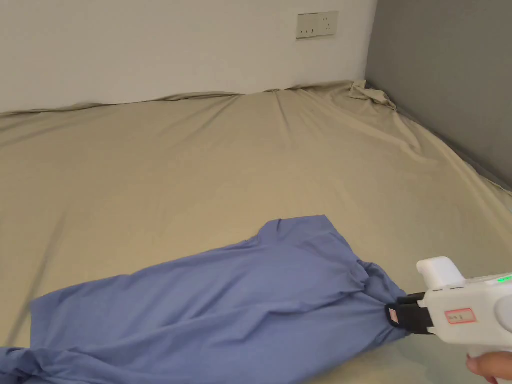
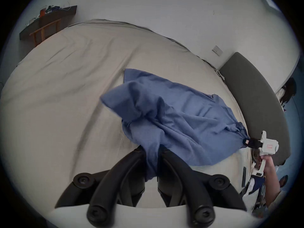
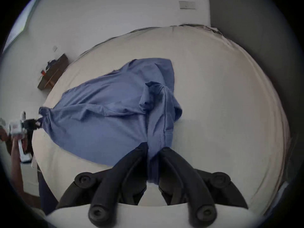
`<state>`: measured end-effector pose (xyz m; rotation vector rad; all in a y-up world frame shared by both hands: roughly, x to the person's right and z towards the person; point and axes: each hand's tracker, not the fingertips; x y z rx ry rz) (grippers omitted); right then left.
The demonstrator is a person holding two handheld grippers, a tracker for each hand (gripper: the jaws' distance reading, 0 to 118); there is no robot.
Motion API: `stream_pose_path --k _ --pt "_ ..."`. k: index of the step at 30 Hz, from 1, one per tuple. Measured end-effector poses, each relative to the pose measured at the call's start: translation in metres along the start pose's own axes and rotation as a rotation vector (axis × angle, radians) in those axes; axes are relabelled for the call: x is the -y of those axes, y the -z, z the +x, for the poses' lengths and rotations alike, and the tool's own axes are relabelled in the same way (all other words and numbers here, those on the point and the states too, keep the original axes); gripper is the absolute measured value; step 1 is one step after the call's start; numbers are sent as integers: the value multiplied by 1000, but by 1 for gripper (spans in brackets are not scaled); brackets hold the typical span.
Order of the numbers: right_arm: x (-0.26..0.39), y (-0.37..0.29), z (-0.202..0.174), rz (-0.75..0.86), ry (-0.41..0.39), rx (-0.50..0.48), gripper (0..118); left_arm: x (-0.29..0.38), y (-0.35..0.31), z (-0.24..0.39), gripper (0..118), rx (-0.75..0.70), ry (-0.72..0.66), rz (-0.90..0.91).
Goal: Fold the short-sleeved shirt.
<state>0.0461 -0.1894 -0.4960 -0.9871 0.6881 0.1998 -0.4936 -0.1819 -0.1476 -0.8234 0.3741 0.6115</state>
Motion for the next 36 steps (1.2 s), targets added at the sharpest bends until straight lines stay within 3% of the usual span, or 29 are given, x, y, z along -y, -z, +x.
stream_pose_path --k 6,12,16,21,30,34,35,36 --pt "34 -50 -24 -64 -63 29 13 15 -33 -13 11 20 16 -49" --pt "88 -59 -50 -204 -108 67 13 58 -52 -26 11 -16 19 -125" --pt "111 -57 -54 -252 -66 67 12 76 -59 -33 11 -23 -6 -161" --pt "123 -35 -52 -297 -93 89 12 88 -42 -53 11 -52 4 -218" --pt "132 -13 -45 -326 -74 97 12 106 -4 -69 11 -132 10 -284" --pt "134 -12 -43 -317 -50 88 12 97 -18 -53 11 -136 -13 -280" --pt "135 -14 -42 -310 -54 81 14 99 -18 -55 17 -143 -6 -275" --pt "133 -18 -41 -304 -62 75 36 97 -23 -52 48 -145 1 -261"
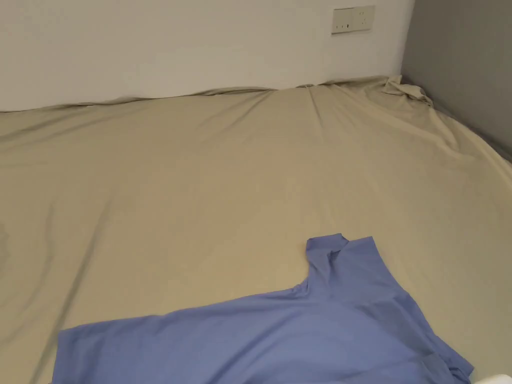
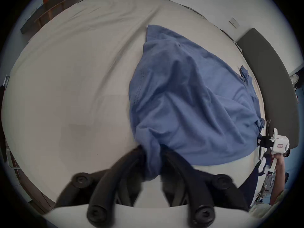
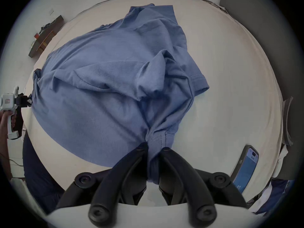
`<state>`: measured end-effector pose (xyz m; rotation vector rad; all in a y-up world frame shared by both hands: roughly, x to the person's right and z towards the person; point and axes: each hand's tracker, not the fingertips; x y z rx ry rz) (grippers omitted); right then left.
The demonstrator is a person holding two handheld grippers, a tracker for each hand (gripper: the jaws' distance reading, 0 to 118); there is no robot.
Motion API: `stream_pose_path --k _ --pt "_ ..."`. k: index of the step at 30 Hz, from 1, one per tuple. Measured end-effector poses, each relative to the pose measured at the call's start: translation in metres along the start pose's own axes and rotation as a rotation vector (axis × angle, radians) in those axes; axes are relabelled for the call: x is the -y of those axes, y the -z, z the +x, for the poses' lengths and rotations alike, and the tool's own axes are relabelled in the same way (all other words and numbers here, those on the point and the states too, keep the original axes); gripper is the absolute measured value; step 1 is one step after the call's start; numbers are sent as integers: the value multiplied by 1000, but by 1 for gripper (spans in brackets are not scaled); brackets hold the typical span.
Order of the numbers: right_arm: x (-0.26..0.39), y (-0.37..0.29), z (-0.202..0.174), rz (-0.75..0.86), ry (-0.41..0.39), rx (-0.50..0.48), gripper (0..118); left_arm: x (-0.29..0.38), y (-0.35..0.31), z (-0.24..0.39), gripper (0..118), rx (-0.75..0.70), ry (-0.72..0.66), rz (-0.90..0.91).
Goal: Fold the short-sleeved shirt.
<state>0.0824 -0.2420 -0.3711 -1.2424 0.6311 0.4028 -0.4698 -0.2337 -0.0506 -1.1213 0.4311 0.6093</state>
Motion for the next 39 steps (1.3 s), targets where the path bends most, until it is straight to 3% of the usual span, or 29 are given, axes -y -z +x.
stream_pose_path --k 1,2,3,4,6,11,12,14,15,16,17,18,19,20,25,26,27,29,30,31,36,38,39 --pt "-1 -10 1 35 -14 7 74 -2 -10 6 91 -10 16 33" --pt "-2 -22 1 62 -6 8 112 -5 -21 12 118 -15 31 73" --pt "-5 -34 3 95 5 -1 118 -4 -32 18 118 -14 39 118" --pt "-13 -58 5 238 23 -44 116 -15 -54 18 118 25 18 240" --pt "-28 -83 6 305 103 -69 118 -34 -70 23 118 33 -7 288" --pt "-79 -105 -20 564 140 -92 118 -44 -58 70 118 -18 36 346" --pt "-87 -101 -27 579 142 -83 110 -50 -52 74 118 -56 37 326" --pt "-105 -89 -46 565 128 -68 58 -60 -39 85 90 -68 35 322" --pt "-110 -83 -55 583 112 -59 41 -67 -28 79 77 -69 36 330" --pt "-116 -76 -65 582 106 -49 41 -74 -19 75 77 -70 38 336" --pt "-120 -70 -73 581 115 -31 3 -82 -10 74 24 -72 37 336" --pt "-123 -65 -77 567 126 -93 3 -86 -8 73 0 -74 39 320" --pt "-127 -61 -81 550 119 -172 3 -84 -4 89 0 -62 71 309" --pt "-128 -59 -87 555 125 -190 3 -89 1 92 0 -67 88 305" --pt "-133 -58 -94 554 77 -150 3 -134 33 79 1 -206 127 325" --pt "-132 -56 -90 552 78 -154 3 -144 40 77 17 -237 135 320" --pt "-133 -56 -89 550 79 -155 3 -154 48 71 48 -245 142 304" --pt "-133 -56 -88 542 75 -141 3 -172 70 69 93 -288 142 229" --pt "-132 -54 -84 537 72 -132 3 -176 79 70 112 -292 159 207" --pt "-132 -54 -82 535 71 -126 3 -181 90 66 117 -303 159 210" --pt "-127 -50 -73 514 87 -110 3 -190 118 66 115 -311 130 186" --pt "-126 -45 -69 501 89 -96 3 -187 122 72 104 -307 150 171" --pt "-127 -43 -68 492 88 -92 3 -185 118 71 90 -297 150 182"
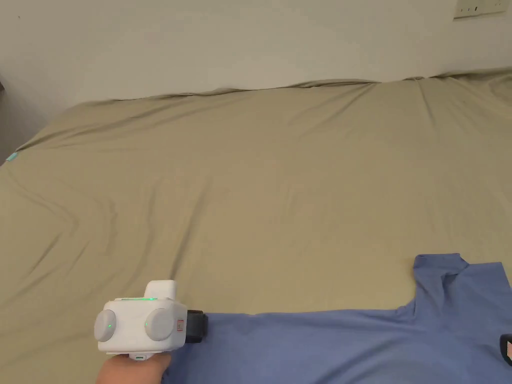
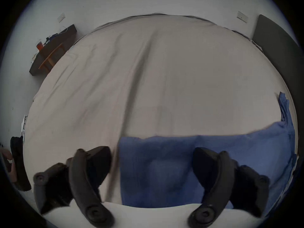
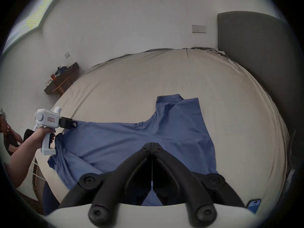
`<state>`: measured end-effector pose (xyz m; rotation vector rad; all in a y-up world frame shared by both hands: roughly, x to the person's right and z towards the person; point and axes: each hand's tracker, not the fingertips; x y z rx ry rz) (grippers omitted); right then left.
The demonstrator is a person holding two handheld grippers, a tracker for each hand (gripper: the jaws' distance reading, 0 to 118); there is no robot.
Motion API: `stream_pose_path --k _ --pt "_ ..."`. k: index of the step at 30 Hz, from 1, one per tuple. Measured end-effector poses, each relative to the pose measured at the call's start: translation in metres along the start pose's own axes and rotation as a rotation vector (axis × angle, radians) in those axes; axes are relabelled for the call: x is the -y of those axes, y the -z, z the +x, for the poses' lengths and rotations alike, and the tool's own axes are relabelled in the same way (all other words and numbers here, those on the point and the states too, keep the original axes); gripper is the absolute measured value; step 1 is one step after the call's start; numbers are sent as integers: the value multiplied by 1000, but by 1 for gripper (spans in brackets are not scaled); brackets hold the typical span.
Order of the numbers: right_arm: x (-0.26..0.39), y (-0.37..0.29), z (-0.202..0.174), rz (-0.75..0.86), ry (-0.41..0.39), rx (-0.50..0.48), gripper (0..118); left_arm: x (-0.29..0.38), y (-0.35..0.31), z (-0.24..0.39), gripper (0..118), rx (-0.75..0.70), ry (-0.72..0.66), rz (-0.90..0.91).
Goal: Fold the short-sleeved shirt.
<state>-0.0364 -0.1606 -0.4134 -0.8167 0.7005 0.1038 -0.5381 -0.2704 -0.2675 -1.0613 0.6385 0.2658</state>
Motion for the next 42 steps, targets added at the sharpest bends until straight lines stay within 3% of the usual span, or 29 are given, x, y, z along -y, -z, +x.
stream_pose_path --k 2,3,7,10,12,13,15,16,19,24,25,26,27,28,30,32,34,37,42 --pt "0 5 4 -17 6 25 3 1 -11 4 51 23 -16 21" --pt "0 10 9 -26 12 30 3 1 -16 7 1 -3 4 43" --pt "-10 27 34 -64 54 63 3 1 -39 -1 1 86 -37 81" --pt "-26 43 57 -77 39 113 3 0 -61 -15 1 242 -173 102" --pt "-39 60 83 -86 37 106 4 2 -83 -11 1 234 -125 139" --pt "-47 71 93 -136 30 64 22 1 -93 -10 1 235 -89 155" --pt "-56 96 109 -240 25 45 118 1 -105 -8 1 259 -84 166" --pt "-62 99 117 -178 10 65 117 0 -109 -9 1 274 -88 169" --pt "-68 130 121 -292 -13 86 116 -3 -114 -8 1 274 -87 174" --pt "-69 166 119 -356 35 75 112 -5 -106 -12 1 258 -92 151" --pt "-69 169 117 -354 40 78 97 -4 -105 -11 1 262 -97 144" --pt "-70 169 114 -348 45 83 63 -3 -104 -11 1 265 -99 141" --pt "-72 169 112 -347 46 81 10 -3 -103 -11 1 266 -104 138" --pt "-73 166 109 -346 45 64 6 -2 -99 -14 1 268 -113 133" --pt "-76 159 102 -323 33 -4 5 -3 -94 -18 1 289 -143 126" --pt "-84 139 96 -275 -23 -3 5 -5 -89 -27 1 357 -183 105" --pt "-91 110 95 -216 7 -84 5 -5 -97 -35 1 371 -190 118" --pt "-93 54 91 -155 -11 -171 5 0 -118 -46 1 415 -165 137" --pt "-67 -30 97 -135 16 -324 5 18 -155 -71 1 515 -135 140"
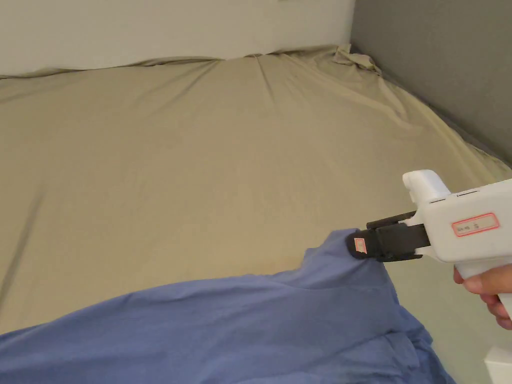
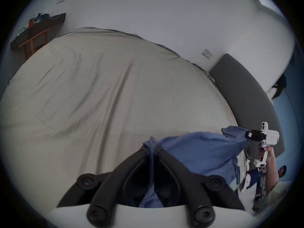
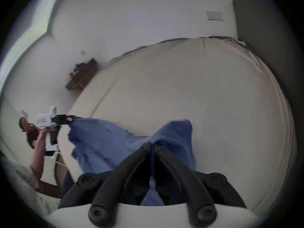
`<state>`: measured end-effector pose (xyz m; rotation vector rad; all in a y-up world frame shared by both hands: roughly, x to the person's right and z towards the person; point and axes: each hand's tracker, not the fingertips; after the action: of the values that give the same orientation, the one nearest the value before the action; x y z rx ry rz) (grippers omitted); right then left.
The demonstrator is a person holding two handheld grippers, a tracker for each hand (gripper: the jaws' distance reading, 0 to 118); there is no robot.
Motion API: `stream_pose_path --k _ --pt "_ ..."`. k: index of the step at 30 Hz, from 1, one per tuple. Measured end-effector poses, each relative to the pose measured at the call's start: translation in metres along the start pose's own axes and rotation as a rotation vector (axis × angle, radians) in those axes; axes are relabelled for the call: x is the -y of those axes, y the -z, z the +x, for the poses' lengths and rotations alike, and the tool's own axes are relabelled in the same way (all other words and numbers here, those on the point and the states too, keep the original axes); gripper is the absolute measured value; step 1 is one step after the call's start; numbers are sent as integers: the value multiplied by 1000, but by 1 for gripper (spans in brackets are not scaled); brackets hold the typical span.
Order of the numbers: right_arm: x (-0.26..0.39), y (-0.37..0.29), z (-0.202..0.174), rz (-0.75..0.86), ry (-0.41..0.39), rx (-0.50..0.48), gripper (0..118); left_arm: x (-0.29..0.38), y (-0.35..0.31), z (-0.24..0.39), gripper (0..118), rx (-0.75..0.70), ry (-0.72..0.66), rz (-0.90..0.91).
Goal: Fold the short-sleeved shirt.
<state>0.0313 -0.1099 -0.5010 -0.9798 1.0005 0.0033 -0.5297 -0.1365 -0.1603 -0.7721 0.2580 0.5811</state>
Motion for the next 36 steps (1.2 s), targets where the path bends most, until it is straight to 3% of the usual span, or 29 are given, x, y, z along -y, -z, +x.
stream_pose_path --k 3,6,11,15,16,18,22,25,29,30,31,32,33,34,35,36 --pt "33 -30 -14 -36 -8 14 5 13 -27 -6 1 60 2 -26" --pt "66 -40 -12 -104 55 11 5 31 -45 -13 1 74 27 -65" --pt "123 -28 -4 -244 128 85 5 67 -53 -26 1 109 46 -166" --pt "153 -6 -7 -351 112 147 5 93 -37 -38 1 78 79 -256" --pt "157 1 -9 -368 76 182 5 99 -27 -40 1 43 98 -287" --pt "162 12 -7 -369 96 199 5 110 -12 -52 1 15 85 -328" --pt "171 32 -6 -434 -10 309 5 129 16 -65 1 -87 125 -372" --pt "179 47 3 -435 -12 300 5 136 24 -74 1 -76 53 -329" --pt "175 47 2 -439 -38 306 5 138 19 -60 2 -110 86 -321" --pt "175 46 2 -438 -42 304 6 138 14 -51 6 -124 96 -311" --pt "174 41 3 -434 -43 283 11 136 7 -41 18 -124 115 -296" --pt "171 33 5 -421 -28 219 19 133 1 -32 43 -116 122 -279" --pt "167 21 0 -411 9 173 52 129 -4 -24 88 -143 127 -246" --pt "161 9 -4 -362 61 136 89 126 -11 -24 117 -184 131 -193" --pt "154 -3 -11 -270 70 130 115 124 -22 -19 118 -163 117 -111" --pt "147 -19 -18 -177 70 115 118 118 -27 -16 118 -150 131 -69"
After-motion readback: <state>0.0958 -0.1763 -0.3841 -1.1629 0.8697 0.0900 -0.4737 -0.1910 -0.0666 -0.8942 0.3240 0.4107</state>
